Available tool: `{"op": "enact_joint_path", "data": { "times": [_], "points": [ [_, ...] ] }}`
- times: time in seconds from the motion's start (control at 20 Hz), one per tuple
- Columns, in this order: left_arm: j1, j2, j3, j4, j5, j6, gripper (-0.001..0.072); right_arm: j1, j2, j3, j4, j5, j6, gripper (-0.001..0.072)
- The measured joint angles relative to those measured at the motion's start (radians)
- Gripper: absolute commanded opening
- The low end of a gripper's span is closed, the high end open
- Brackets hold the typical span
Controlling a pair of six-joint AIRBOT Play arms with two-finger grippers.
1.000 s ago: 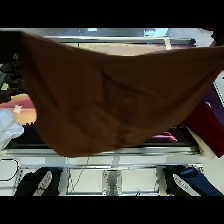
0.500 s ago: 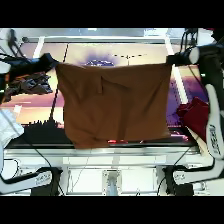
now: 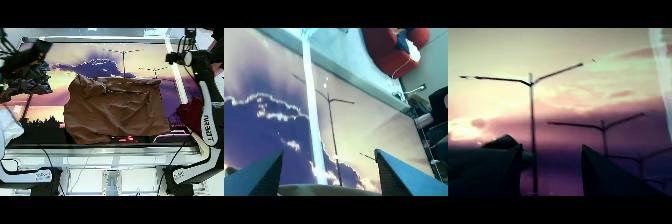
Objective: Fold the shirts.
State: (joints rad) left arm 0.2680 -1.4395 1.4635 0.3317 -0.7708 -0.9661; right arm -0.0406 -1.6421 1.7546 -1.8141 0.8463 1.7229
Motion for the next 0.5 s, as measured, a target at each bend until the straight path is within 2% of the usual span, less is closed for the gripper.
{"op": "enact_joint_path", "data": {
  "times": [0.05, 0.1, 0.35, 0.5],
  "points": [
    [0.041, 0.034, 0.01, 0.024, -0.05, 0.01, 0.0393, -0.022, 0.024, 0.003, -0.027, 0.056, -0.011, 0.0425],
    [0.079, 0.072, 0.016, 0.068, -0.102, 0.021, 0.0345, -0.044, 0.048, 0.005, -0.04, 0.106, -0.03, 0.0424],
    [0.24, 0.296, -0.077, 0.397, -0.429, 0.023, 0.0344, -0.161, 0.177, -0.01, 0.039, 0.273, -0.134, 0.0425],
    [0.28, 0.438, -0.323, 0.462, -0.48, 0.005, 0.0344, -0.189, 0.235, -0.037, 0.093, 0.334, -0.175, 0.0425]
  ]
}}
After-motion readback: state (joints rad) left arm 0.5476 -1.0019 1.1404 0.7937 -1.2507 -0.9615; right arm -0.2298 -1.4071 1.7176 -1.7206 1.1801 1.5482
